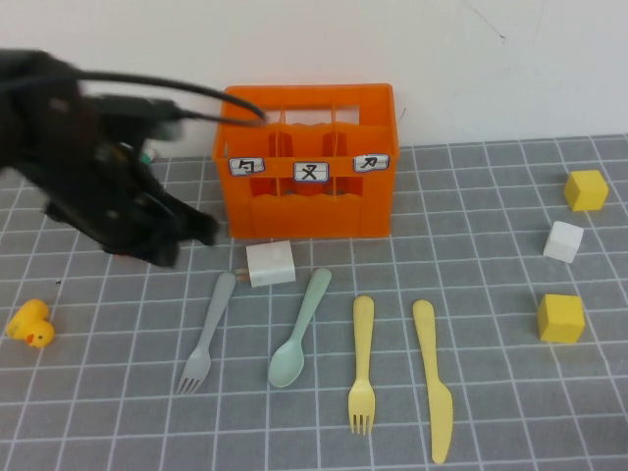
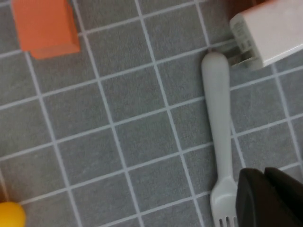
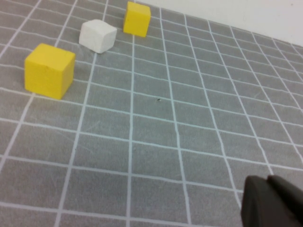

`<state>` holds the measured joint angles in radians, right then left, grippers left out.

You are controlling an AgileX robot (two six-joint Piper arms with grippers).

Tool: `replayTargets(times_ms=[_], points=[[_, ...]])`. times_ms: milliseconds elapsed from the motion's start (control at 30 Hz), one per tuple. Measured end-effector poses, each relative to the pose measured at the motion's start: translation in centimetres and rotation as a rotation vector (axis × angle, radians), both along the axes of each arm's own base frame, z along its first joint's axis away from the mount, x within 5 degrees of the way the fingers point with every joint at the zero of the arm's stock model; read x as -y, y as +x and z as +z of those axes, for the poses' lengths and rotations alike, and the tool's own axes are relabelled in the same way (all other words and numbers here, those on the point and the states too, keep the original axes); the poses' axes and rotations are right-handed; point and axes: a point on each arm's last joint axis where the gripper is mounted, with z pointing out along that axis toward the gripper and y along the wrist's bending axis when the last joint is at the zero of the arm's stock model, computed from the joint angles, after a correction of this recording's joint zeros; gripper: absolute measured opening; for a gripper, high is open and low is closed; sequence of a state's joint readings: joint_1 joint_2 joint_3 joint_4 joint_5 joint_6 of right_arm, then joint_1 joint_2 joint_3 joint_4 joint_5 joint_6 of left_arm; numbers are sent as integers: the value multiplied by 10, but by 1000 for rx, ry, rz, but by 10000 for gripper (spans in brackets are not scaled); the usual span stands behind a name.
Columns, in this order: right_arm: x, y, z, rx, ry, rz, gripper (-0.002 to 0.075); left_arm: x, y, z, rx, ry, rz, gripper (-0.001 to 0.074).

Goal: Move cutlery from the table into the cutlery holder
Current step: Pick up the fork

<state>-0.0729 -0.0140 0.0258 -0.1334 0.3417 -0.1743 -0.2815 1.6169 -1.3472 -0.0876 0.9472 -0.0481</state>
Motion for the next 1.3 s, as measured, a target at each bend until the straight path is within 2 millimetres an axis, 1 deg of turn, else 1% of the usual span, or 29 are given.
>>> replayTargets(times_ms=[100,167,267,333,433,500,600,833,967,1133,1300], points=[[0,0,0,0,0,0,-3,15,5,-17,-42,37,-16,1],[0,0,0,-1,-8,3,-3,22,8,-27,-58,45,-32,26],[0,0,0,-1,-8,3,-3,33,13,-40,-70,53,-51,123],[0,0,0,-1,-8,3,-3,37,17,-50,-88,59,-55,226],[0,0,0,-1,-8,3,-3,41,22,-62,-109,66,-56,354],[0,0,0,-1,-8,3,-3,41,26,-70,-123,78,-53,400],[0,0,0,-1,-8,3,-3,43,32,-79,-136,88,-49,422],[0,0,0,-1,-10,2,-3,47,42,-100,-183,108,-49,430],[0,0,0,-1,-10,2,-3,47,42,-106,-212,120,-50,413],[0,0,0,-1,-10,2,-3,47,42,-108,-231,129,-52,318],[0,0,0,-1,-10,2,-3,46,43,-108,-232,141,-55,150]])
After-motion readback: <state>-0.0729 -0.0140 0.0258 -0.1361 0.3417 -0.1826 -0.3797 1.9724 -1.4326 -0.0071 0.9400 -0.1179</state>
